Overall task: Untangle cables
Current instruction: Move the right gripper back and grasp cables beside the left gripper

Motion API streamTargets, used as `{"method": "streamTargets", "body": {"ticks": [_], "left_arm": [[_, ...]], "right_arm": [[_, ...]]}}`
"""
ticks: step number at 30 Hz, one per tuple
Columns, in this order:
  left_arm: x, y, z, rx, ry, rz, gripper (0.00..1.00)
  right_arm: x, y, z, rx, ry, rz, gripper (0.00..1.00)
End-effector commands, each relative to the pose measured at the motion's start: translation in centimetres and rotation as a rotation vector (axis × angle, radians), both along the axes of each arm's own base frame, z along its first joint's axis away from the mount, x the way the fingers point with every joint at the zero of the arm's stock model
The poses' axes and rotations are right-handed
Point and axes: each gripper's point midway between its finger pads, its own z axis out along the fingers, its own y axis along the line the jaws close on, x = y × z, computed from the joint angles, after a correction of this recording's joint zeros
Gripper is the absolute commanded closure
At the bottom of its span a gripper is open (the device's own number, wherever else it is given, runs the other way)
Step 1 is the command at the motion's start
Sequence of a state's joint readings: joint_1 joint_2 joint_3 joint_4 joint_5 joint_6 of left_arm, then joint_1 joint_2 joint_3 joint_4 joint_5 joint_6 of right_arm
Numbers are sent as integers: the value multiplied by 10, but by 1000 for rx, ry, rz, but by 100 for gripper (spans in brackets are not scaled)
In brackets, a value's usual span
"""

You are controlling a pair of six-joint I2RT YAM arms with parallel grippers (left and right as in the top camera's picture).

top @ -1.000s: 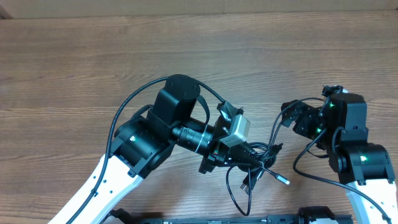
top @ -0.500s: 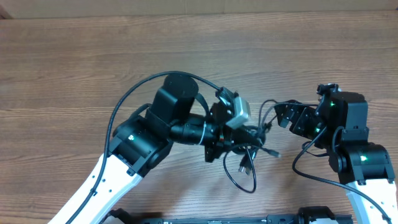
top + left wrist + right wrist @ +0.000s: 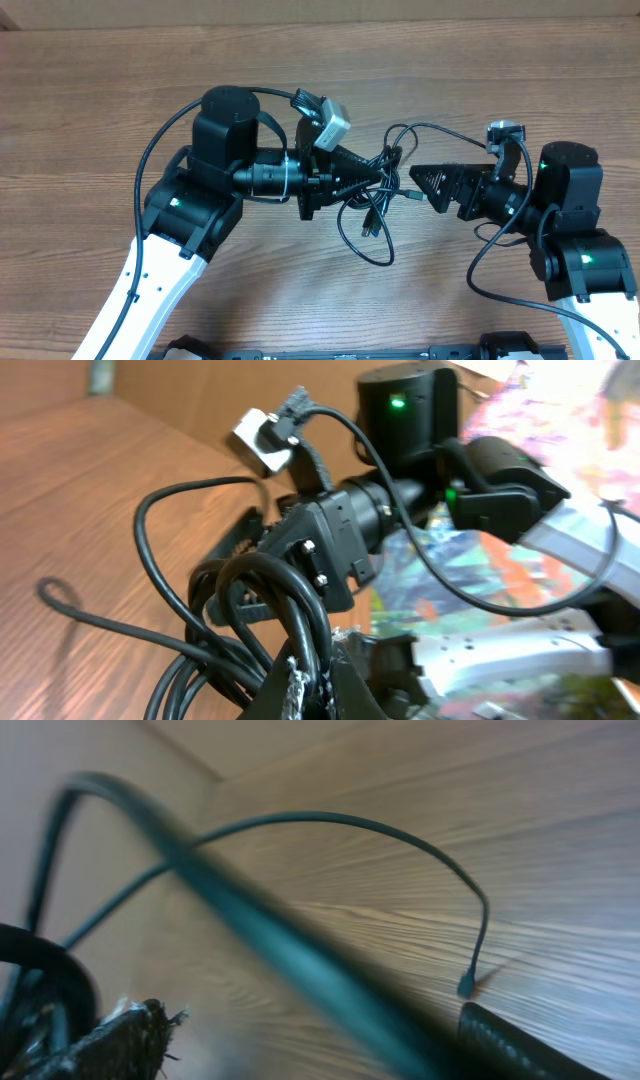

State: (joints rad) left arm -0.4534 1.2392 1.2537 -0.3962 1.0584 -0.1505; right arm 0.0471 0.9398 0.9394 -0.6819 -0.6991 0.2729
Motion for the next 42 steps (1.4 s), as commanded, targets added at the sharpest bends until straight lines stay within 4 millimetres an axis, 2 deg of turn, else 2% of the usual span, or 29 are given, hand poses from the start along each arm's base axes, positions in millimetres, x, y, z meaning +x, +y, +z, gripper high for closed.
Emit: {"method": "streamTargets", "body": {"ticks": [1,7,15,20,25,29,35,42], "left_arm": [[-21,4,23,-61,-26,-104,96],[-29,9,27,-88,-36,-164,96],[-31,24,34,-126,-30,-209,96],[-32,25,34,-129,-30,-214,96],[-44,27,38,-160,-71,-292,96],[-46,28,39,-164,-77,-301,96],[-48,25,40,-167,-89,-315,96],[-52,22,43,-176,-119,-335,96]], "right_arm": [[-16,18,19,73,-69,149,14],[-26,30,35,136,-121,251,19],[-37,38,49,189,-164,340,21],[-43,42,58,219,-195,398,21],[-53,47,68,253,-235,471,22],[-60,49,76,274,-274,526,33],[-69,52,88,293,-340,602,37],[-70,52,88,295,-342,608,40]]}}
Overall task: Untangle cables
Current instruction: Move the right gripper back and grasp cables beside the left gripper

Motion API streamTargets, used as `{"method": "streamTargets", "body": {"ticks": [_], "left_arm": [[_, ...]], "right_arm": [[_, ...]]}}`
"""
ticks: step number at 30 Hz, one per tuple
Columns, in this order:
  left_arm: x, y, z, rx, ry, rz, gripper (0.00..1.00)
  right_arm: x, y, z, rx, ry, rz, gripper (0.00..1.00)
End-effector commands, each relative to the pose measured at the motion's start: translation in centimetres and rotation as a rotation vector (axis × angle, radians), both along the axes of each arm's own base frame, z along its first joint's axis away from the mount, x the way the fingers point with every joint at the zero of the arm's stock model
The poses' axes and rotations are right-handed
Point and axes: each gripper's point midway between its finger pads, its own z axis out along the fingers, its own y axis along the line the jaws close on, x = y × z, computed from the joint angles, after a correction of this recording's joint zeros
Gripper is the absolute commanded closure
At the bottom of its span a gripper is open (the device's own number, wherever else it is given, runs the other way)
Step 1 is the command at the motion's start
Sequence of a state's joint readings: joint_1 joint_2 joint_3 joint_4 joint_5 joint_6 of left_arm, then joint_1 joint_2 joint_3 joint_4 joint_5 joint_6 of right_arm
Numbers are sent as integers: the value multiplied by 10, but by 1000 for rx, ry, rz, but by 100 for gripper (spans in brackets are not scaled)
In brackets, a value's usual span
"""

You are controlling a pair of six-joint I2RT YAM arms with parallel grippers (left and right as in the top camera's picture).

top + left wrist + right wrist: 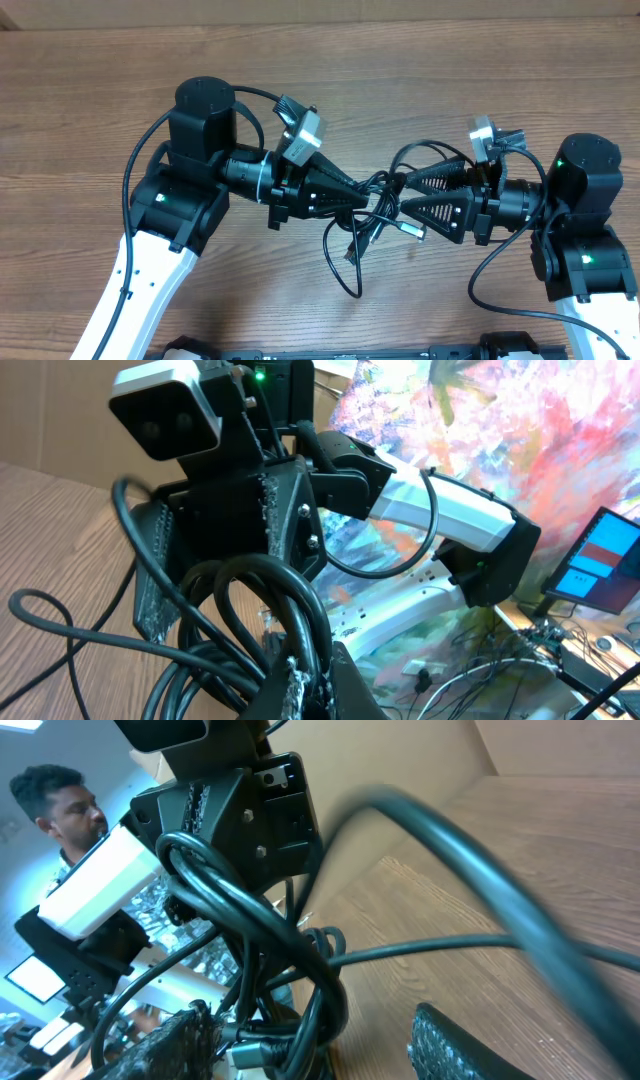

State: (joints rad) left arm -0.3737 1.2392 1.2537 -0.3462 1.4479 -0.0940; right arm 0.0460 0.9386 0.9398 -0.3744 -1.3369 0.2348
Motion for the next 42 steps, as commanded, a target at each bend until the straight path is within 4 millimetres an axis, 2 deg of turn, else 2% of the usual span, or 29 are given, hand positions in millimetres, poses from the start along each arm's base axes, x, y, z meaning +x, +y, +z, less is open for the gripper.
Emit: {"method": "streamTargets", "body": {"ticks": [1,6,15,19,32,42], "left_arm": [[-13,2,15,-35,-71,-39,96],[-13,2,15,-35,-70,-41,96],[-20,-7,16,-40,-94,-64,96],[-21,-8,17,-44,-106,-67,96],[-15,-9,14,-29,-98,-32,96],[-10,-11,7,5,-55,9,96]], "right_arm": [[-7,0,3,9,-25,28,40],[-15,1,6,15,-96,79,48],[-15,1,7,15,-107,79,54],[-15,1,7,15,-107,78,70],[-15,1,7,15,-106,78,96],[-12,1,18,15,-224,78,96]]}}
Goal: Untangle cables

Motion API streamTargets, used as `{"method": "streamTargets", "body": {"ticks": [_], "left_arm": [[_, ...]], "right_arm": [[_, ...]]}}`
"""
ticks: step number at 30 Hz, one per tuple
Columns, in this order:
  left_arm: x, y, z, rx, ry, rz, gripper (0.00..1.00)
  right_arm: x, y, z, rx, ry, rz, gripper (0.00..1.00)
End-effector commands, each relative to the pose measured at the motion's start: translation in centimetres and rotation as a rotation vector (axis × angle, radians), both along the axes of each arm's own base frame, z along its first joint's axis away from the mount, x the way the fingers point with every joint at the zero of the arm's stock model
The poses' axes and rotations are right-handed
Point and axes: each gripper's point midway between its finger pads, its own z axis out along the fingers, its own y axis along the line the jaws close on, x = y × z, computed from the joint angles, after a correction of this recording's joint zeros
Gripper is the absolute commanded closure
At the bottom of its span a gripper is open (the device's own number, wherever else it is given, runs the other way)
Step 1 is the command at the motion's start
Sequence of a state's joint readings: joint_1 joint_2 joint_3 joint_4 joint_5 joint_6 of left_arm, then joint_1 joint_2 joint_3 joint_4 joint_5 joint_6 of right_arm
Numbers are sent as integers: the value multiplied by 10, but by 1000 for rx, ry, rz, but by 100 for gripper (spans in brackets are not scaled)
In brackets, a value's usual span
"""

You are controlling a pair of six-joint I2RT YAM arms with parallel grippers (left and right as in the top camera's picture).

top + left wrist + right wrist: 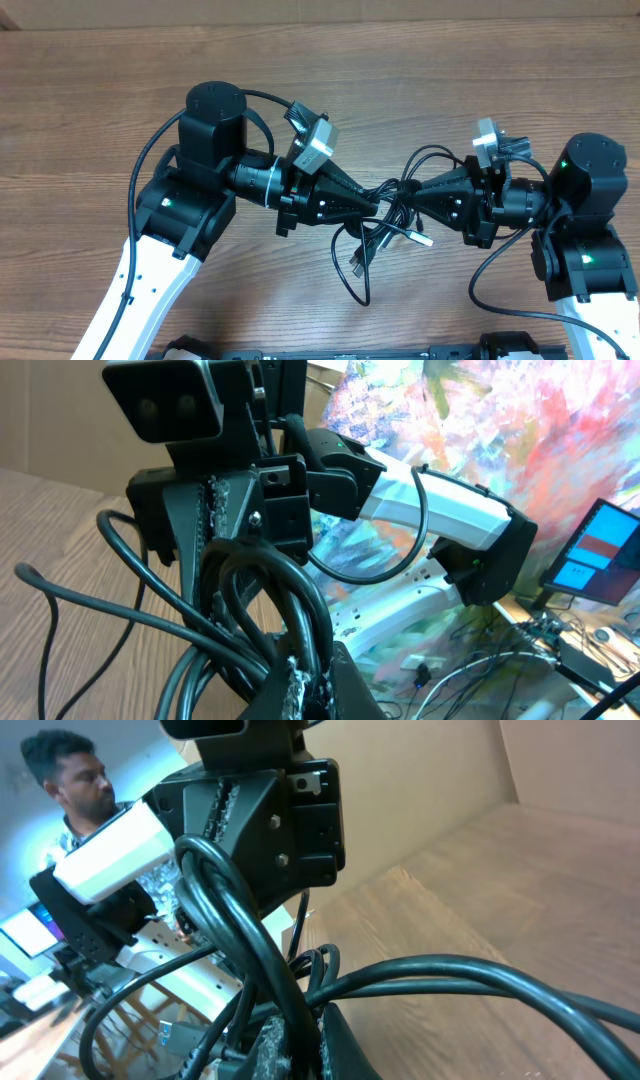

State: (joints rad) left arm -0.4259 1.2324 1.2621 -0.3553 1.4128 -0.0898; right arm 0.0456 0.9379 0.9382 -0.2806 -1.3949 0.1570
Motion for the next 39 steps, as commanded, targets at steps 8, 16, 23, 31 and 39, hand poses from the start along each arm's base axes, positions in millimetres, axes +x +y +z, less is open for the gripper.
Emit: {"method": "streamTargets", "body": {"ticks": [8,16,23,31,39], "left_arm": [[1,-1,2,13,-16,35,96],[-1,-3,-1,25,1,33,96],[-9,-8,-1,25,0,2,96],[-13,-10,-1,25,0,-11,96],[-13,-10,-1,27,2,-10,96]], "right_arm": [[4,-1,15,2,-154,-30,96],[25,-5,14,-17,-161,-154,96],[49,-13,12,-39,-161,-297,96],[69,-25,5,-69,-128,-434,96],[97,-51,-23,-157,-7,-663,96]]}}
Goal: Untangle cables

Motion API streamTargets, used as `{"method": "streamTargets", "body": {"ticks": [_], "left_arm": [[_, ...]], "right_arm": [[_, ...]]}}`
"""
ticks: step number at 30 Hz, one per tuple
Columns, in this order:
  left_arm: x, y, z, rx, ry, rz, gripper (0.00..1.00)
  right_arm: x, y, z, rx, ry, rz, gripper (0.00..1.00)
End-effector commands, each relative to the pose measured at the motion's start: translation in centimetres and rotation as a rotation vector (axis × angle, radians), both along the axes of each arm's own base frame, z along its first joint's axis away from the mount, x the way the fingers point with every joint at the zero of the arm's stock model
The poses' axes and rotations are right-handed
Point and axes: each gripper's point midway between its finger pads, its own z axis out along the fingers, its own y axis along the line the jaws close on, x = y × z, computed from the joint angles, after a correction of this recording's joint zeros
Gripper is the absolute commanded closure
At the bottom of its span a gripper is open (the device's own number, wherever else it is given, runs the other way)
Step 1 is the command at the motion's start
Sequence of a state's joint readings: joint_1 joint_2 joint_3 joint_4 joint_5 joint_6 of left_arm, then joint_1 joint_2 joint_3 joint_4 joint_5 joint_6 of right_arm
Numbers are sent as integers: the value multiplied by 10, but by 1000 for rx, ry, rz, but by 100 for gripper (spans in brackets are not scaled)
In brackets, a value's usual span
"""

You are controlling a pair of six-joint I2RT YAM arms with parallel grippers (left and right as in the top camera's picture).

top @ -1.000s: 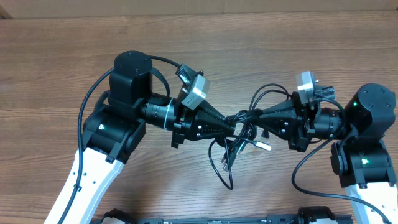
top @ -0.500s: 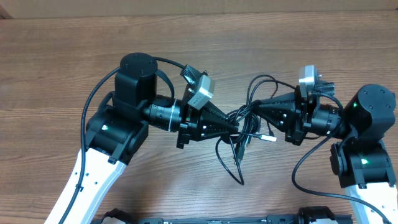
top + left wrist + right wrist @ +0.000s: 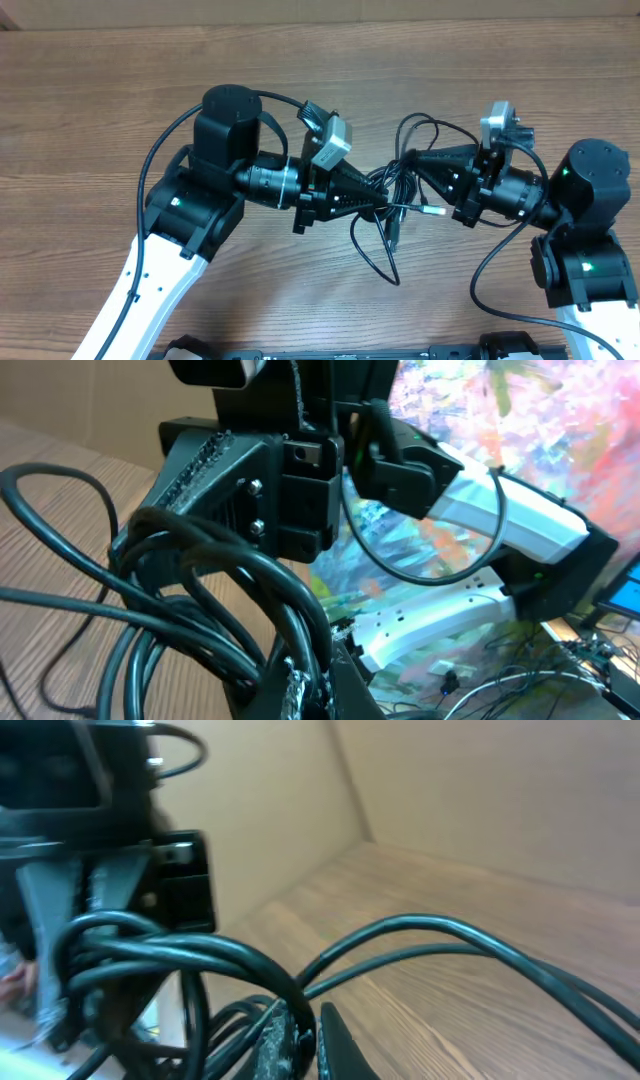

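Note:
A tangle of black cables hangs between my two grippers over the middle of the wooden table. My left gripper is shut on several looped strands, which pass between its fingers. From the right, my right gripper is shut on one strand of the same bundle, close to the left one. Loose ends trail down: a long loop and a silver-tipped plug sticking out to the right.
Each arm's own black lead curves beside it: the left one, the right one. The table's front edge carries black hardware. Bare wood lies on the far side of the arms.
Both grippers, still shut on the bundle, sit higher in the overhead view and a little to the right. The silver-tipped plug now points right instead of lying lower among the strands.
First my left gripper held the bundle while the right gripper was apart from it, to the right. Then the right gripper stood open at the tangle. After that it was shut on a strand. Both now hold the bundle, shifted toward the far side.

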State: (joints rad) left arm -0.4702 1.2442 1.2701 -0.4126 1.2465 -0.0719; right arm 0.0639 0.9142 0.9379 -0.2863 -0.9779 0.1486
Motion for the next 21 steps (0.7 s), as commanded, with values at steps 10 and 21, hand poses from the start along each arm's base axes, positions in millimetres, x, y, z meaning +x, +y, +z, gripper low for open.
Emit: {"method": "streamTargets", "body": {"ticks": [10,21], "left_arm": [[-28,3,14,-47,-6,-120,96],[-9,1,7,-9,-21,-12,96]], "right_arm": [[56,-55,-27,-126,42,-435,96],[33,-37,-48,-116,173,-297,82]]}}
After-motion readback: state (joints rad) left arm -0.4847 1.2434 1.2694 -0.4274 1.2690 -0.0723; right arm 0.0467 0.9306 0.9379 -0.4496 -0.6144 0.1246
